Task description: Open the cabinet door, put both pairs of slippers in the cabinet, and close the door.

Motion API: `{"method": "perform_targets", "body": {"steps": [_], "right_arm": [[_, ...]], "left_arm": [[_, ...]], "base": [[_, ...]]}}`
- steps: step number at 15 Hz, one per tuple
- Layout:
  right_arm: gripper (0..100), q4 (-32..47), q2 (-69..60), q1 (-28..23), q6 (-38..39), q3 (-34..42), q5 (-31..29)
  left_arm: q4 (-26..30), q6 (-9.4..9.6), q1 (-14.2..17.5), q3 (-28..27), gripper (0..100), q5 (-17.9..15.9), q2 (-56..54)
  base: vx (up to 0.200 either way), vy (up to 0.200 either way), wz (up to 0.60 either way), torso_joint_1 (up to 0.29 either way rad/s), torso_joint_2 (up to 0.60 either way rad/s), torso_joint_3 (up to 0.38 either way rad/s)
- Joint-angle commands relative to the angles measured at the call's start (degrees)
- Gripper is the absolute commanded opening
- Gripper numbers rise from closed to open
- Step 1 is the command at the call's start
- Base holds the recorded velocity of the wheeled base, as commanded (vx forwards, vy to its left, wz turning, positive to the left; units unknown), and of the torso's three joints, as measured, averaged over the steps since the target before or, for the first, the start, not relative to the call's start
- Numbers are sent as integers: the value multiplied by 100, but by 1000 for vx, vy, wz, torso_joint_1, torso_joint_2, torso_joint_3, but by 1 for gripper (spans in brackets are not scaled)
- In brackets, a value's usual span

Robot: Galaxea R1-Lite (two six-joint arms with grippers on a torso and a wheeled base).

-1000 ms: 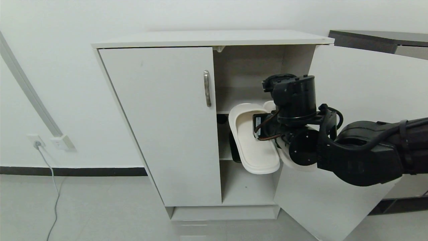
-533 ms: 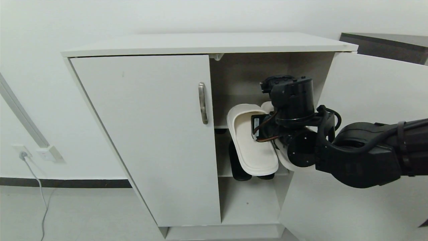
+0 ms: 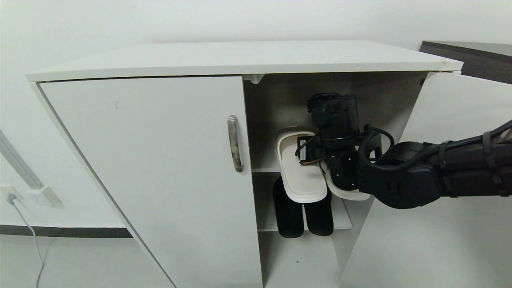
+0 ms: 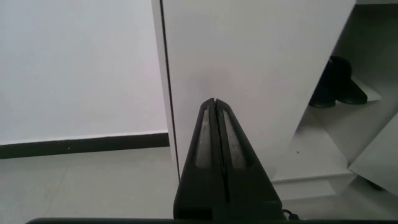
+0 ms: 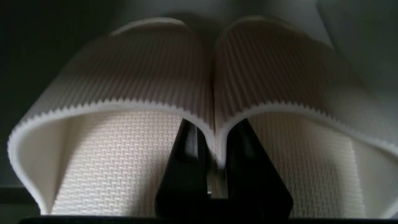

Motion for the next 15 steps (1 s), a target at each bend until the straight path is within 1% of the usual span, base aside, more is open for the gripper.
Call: {"method": "perform_targets", "body": {"steps": [1, 3, 7, 10, 15], "right_arm": [[0, 254, 332, -115, 105, -454, 4], [0, 650, 517, -212, 255, -946, 30], [0, 913, 895, -405, 255, -1605, 56], [0, 913, 1062, -475, 255, -1886, 109], [0, 931, 1150, -537, 202, -1974, 311]], "left_arm": [[4, -6, 2, 1, 0, 5, -1], [4, -6, 11, 1, 0, 5, -1], [4, -15, 2, 1, 0, 5, -1], [4, -42, 2, 1, 0, 67, -1], [-5, -50, 2, 1, 0, 75, -1]], "base": [[0, 0, 0, 0, 0, 0], [0, 0, 0, 0, 0, 0], [0, 0, 0, 0, 0, 0], [0, 0, 0, 0, 0, 0], [0, 0, 0, 0, 0, 0]]}}
